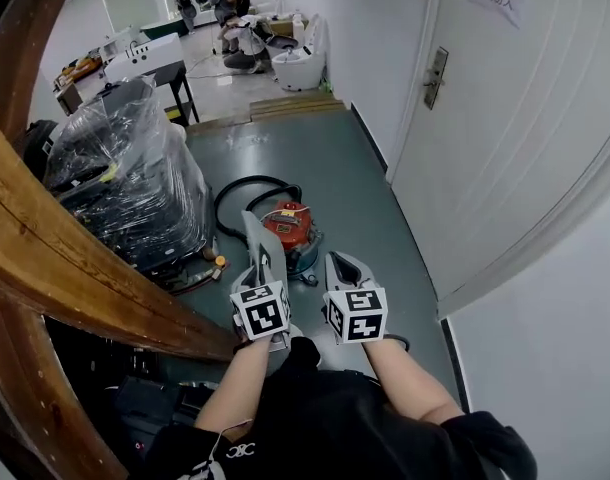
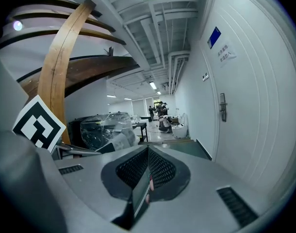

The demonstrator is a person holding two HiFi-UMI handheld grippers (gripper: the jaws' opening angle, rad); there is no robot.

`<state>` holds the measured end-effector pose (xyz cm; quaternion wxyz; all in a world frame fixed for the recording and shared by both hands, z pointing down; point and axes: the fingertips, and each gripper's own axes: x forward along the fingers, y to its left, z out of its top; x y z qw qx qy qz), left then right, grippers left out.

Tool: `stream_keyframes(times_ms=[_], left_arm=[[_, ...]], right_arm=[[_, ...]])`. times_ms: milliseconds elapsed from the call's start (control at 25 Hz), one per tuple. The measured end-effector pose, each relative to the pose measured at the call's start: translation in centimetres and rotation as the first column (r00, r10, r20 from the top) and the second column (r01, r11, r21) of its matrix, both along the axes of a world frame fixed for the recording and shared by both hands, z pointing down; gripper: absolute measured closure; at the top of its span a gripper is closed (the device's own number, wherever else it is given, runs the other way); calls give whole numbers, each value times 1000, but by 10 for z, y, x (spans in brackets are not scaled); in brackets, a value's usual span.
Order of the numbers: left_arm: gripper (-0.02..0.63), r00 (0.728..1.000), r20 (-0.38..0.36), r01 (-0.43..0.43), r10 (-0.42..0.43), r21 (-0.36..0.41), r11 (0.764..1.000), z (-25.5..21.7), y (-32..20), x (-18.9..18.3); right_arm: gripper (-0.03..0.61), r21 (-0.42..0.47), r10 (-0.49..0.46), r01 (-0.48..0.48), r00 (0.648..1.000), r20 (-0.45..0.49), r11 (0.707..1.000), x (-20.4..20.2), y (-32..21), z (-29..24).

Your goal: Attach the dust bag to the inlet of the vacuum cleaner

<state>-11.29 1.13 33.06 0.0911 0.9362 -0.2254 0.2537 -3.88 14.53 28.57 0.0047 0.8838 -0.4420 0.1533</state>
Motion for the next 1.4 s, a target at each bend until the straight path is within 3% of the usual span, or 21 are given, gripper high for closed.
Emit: stream_keyframes(times_ms=[200, 440, 880, 1200, 1400], left_arm=[[583, 1000, 19, -2, 3, -45, 999, -1, -43, 60], [583, 1000, 16, -4, 4, -48, 999, -3, -91, 123], [583, 997, 58, 61, -57, -59, 996, 6, -155, 174], [583, 976, 96, 200, -193, -72, 977, 16, -168, 189], [583, 930, 95, 362, -354, -76, 929, 17, -175, 202]], right_arm=[[580, -4, -18, 18, 999, 35, 1000, 61, -51, -9], [580, -13, -32, 34, 996, 81, 999, 122, -101, -4], [580, -13, -91, 93, 989, 113, 996, 192, -173, 5], [580, -39, -227, 234, 965, 134, 971, 231, -200, 17], [580, -66, -380, 390, 916, 128, 918, 264, -222, 19]])
